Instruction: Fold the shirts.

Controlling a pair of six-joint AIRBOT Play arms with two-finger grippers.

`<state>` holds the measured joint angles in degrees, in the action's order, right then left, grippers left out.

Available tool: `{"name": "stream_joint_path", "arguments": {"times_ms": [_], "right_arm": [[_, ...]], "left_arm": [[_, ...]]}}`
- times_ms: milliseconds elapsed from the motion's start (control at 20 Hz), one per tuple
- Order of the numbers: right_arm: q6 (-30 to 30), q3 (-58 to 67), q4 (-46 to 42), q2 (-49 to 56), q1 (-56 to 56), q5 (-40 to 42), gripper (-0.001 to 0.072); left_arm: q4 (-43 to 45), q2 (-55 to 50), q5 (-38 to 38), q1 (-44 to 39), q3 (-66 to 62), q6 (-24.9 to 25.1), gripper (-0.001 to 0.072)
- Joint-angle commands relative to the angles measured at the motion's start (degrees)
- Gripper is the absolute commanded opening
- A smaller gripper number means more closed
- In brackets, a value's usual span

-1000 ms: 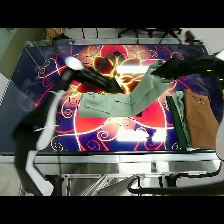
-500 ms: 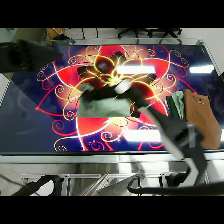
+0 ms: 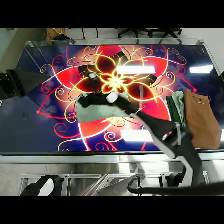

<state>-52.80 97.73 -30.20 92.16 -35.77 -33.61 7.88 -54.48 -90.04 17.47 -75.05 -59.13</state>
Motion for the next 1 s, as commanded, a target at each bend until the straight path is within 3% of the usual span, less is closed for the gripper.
{"name": "stream_joint_path", "arguments": {"times_ms": [0, 150, 250, 300, 650, 850, 900, 950], "right_arm": [[-11.45, 0.02, -9.35, -5.35, 12.96, -21.33, 0.0478], [-21.51, -0.15, -19.37, -6.03, 25.14, -34.82, 0.0481], [-22.14, -1.38, -19.71, -4.70, 29.70, -38.88, 0.0611], [-22.05, -2.12, -19.78, -3.87, 30.32, -39.82, 0.0638], [-21.46, -3.02, -19.28, 4.48, 26.64, -38.75, 0.0637], [-17.84, -3.02, -13.73, 5.64, 24.13, -36.59, 0.0628], [-16.31, -2.99, -11.45, 5.62, 23.80, -35.87, 0.0410], [-13.27, -2.99, -8.26, 5.46, 23.82, -35.98, 0.0022]], "left_arm": [[-0.07, 2.49, -0.57, 4.09, 3.65, 0.24, 0.0015], [-0.02, 3.82, -1.05, 6.60, 3.63, 0.24, 0.0015], [-0.02, 4.92, -1.03, 7.72, 3.63, 0.61, 0.0015], [0.00, 5.38, -0.90, 7.96, 3.63, 1.20, 0.0015], [0.09, 5.66, -1.05, 7.91, 3.61, 1.27, 0.0015], [0.11, 5.66, -1.03, 7.91, 3.61, 2.34, 0.0015], [0.11, 5.66, -1.03, 7.91, 3.61, 2.34, 0.0015], [0.11, 5.66, -1.03, 7.91, 3.61, 2.34, 0.0015]]}}
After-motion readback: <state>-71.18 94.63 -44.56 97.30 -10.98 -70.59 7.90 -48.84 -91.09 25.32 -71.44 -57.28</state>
